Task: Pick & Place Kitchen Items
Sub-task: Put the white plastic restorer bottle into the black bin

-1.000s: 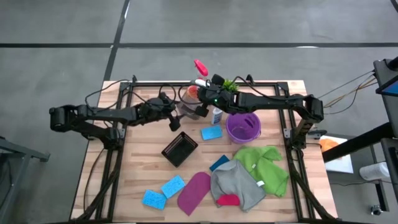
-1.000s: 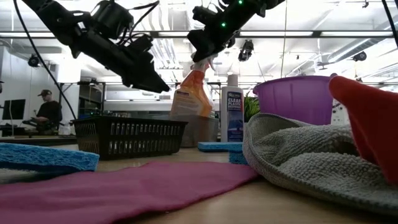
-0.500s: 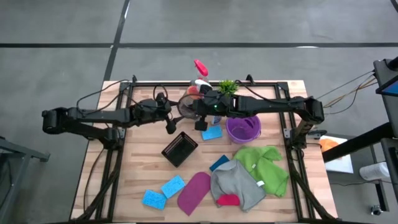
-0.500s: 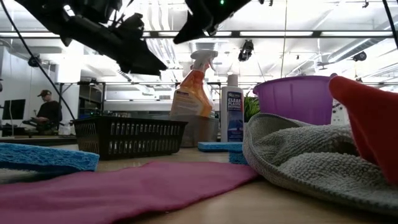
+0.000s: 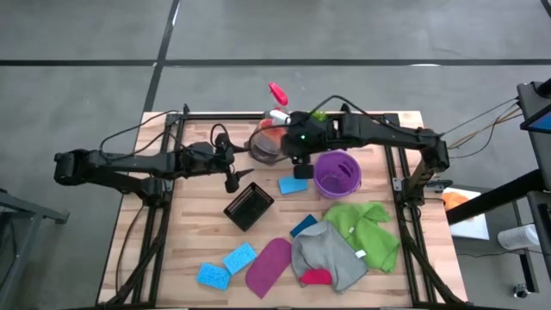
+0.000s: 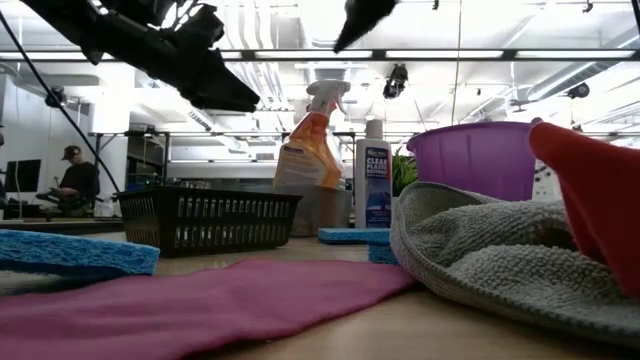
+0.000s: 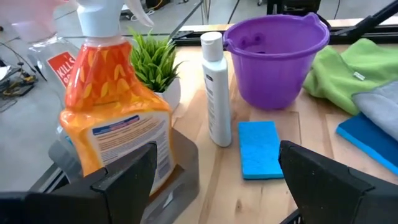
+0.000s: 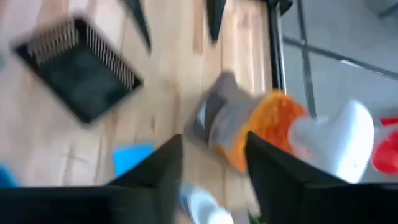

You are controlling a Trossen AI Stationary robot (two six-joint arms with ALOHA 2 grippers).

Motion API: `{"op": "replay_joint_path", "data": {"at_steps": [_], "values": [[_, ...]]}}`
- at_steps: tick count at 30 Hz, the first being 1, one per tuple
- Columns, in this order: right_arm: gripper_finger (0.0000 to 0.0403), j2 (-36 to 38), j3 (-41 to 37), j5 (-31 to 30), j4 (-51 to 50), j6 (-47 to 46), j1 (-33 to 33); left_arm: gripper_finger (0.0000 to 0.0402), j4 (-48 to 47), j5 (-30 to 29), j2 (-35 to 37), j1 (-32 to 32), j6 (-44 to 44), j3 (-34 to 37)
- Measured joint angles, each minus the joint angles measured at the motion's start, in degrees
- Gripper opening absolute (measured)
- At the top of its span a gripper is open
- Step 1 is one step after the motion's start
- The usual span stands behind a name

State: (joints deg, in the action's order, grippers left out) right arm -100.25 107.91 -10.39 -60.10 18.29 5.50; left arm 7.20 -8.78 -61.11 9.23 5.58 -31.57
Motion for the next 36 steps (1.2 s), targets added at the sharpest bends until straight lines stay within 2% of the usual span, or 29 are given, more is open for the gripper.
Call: {"op": "replay_joint_path", "data": {"at_steps": [4, 8, 23, 31, 36], "values": [[0.0271, 0.02, -0.01, 0.05, -7.91, 5.18, 0.43, 0.0336, -0.59, 0.21, 0.10, -0.04, 0.54, 0.00], [0.0297, -0.52, -1.04, 1.37, -11.25, 8.31, 2.28, 0.0336, -0.44, 0.87, 0.29, -0.02, 0.59, 0.00], [0.0300, -4.91, -1.33, 11.86, -11.78, 12.13, 10.85, 0.0336, -0.63, 0.88, 0.29, -0.02, 0.59, 0.00], [0.0298, -7.65, -1.33, 13.02, -12.37, 13.50, 11.25, 0.0336, -0.74, 0.90, 0.29, -0.02, 0.58, 0.02], [0.0266, -8.83, -1.22, 12.46, -12.41, 13.71, 11.61, 0.0336, -0.82, 0.90, 0.29, -0.02, 0.57, 0.04]]}}
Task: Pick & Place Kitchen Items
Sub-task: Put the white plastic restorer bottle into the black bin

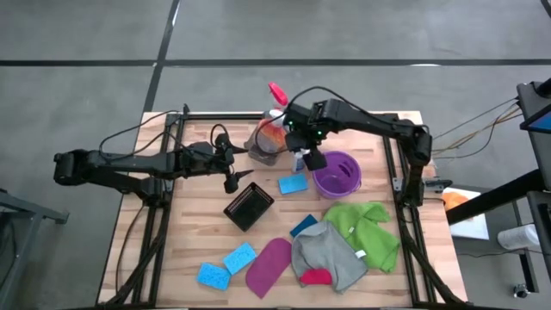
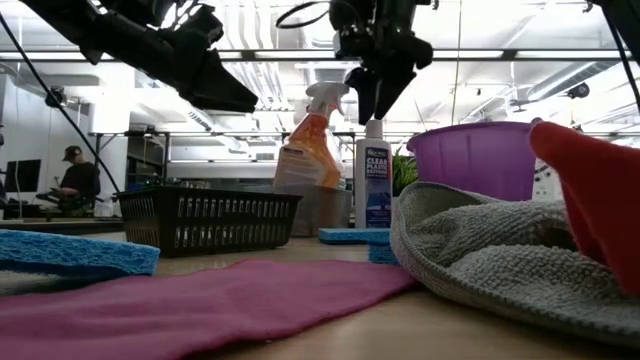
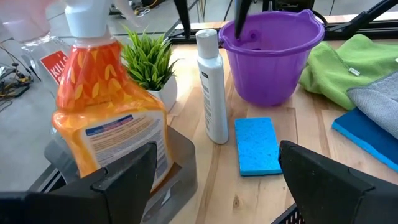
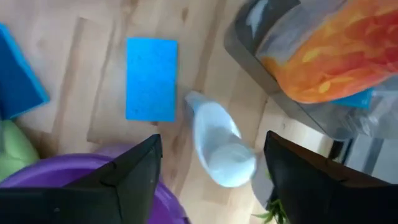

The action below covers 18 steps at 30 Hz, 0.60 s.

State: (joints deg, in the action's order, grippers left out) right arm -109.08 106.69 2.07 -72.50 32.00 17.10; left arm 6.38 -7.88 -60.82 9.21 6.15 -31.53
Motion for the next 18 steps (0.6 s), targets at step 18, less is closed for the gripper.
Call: {"op": "replay_joint_path", "data": {"at_steps": [18], "values": [[0.0170, -0.15, -0.17, -2.96, -2.56, -1.04, -0.07, 0.0335, -0.01, -0.02, 0.00, 0.02, -0.04, 0.00]]}}
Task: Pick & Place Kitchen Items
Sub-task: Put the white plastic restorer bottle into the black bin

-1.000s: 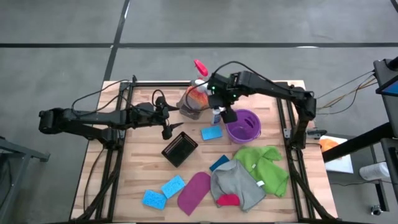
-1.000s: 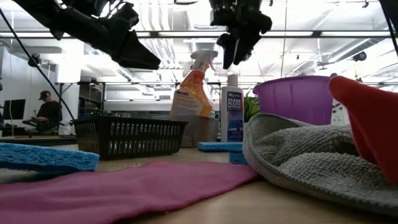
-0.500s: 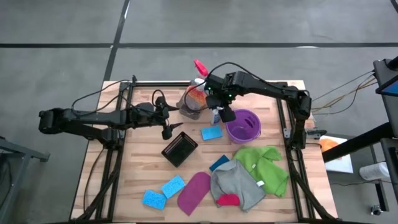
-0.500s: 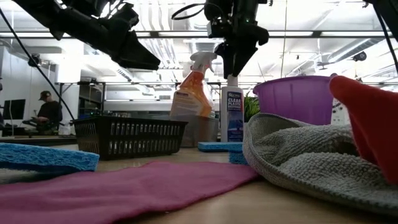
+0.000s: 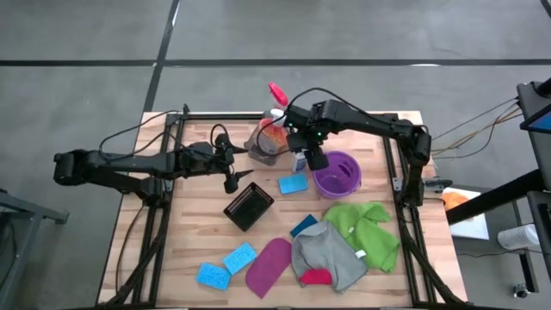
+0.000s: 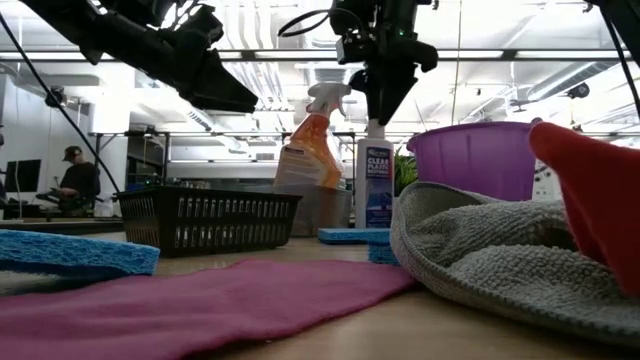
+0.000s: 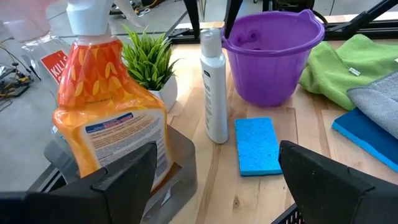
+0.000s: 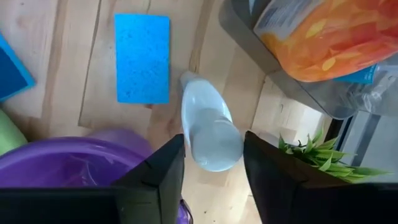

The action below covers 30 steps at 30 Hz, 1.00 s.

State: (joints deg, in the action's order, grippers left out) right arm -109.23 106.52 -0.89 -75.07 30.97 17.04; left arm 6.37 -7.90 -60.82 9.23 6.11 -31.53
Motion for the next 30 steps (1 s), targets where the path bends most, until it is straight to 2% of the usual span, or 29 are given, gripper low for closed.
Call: {"op": "replay_joint_path", "data": {"at_steps": [8, 20, 24, 30], "values": [[0.0246, -0.12, -0.04, -0.02, 0.03, -0.15, 0.00, 0.0335, 0.01, 0.02, 0.00, -0.01, -0.20, 0.00], [0.0253, -0.13, -1.45, -0.42, 1.93, -0.36, 0.00, 0.0335, 0.18, 0.00, 0.00, 0.00, -0.20, 0.00], [0.0242, -0.41, -2.00, -0.26, 1.84, -0.60, 0.00, 0.0335, 0.22, 0.00, 0.00, 0.00, -0.20, 0.00], [0.0168, -0.24, -1.97, -0.66, 2.43, -0.60, -0.04, 0.0335, 0.22, 0.01, 0.00, -0.01, -0.21, 0.00]]}}
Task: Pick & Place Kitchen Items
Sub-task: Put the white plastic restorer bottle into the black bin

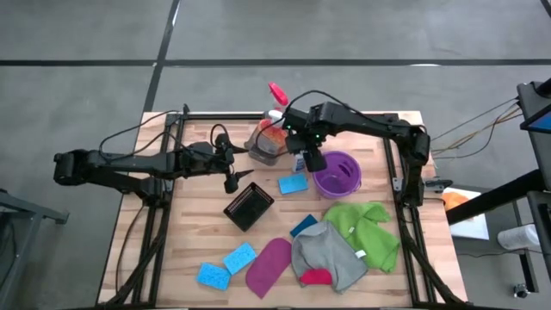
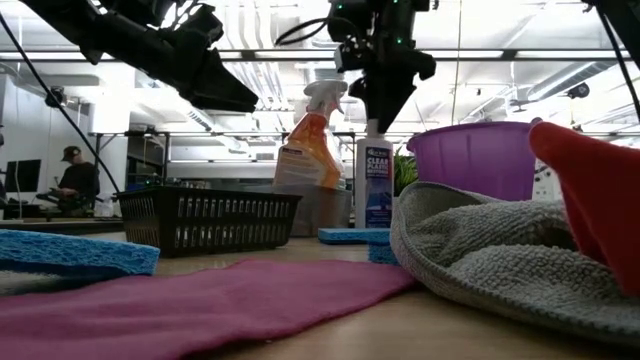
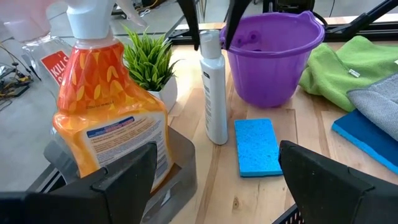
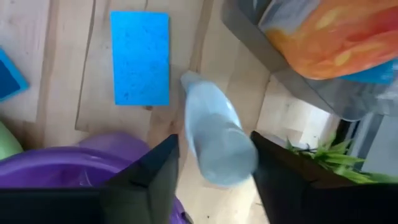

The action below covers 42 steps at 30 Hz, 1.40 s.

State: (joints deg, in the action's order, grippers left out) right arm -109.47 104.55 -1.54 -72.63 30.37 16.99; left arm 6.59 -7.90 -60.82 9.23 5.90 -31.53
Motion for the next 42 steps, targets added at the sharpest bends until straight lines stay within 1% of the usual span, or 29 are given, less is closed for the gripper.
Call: {"op": "replay_joint_path", "data": {"at_steps": [3, 5, 13, 18, 26, 36, 42], "values": [[0.0125, -0.13, 0.00, 0.08, 0.12, -0.02, 0.02, 0.0335, 0.00, 0.00, 0.00, 0.00, -0.14, 0.00], [0.0108, -0.11, 0.00, -0.23, 0.13, 0.03, -0.02, 0.0335, 0.00, 0.00, 0.00, 0.01, -0.14, 0.00], [0.0108, -0.03, 0.02, -0.26, 0.04, -0.68, -0.02, 0.0336, 0.00, -0.01, 0.00, 0.01, -0.14, 0.00], [0.0112, 0.35, 0.47, -0.39, -2.41, -2.21, -0.40, 0.0336, 0.00, -0.01, 0.00, 0.01, -0.14, 0.00], [0.0113, 0.55, 5.15, -0.11, -5.70, -3.89, -2.56, 0.0336, 0.70, -0.01, 0.00, 0.01, 0.01, 0.00], [0.0115, 0.66, 14.91, 5.82, -8.13, -7.25, -3.89, 0.0336, 0.98, 0.00, 0.00, 0.01, 0.25, 0.00], [0.0115, 0.66, 18.12, 8.74, -4.98, -10.86, -3.89, 0.0336, 0.91, 0.40, 2.65, -0.02, 0.28, 0.00]]}}
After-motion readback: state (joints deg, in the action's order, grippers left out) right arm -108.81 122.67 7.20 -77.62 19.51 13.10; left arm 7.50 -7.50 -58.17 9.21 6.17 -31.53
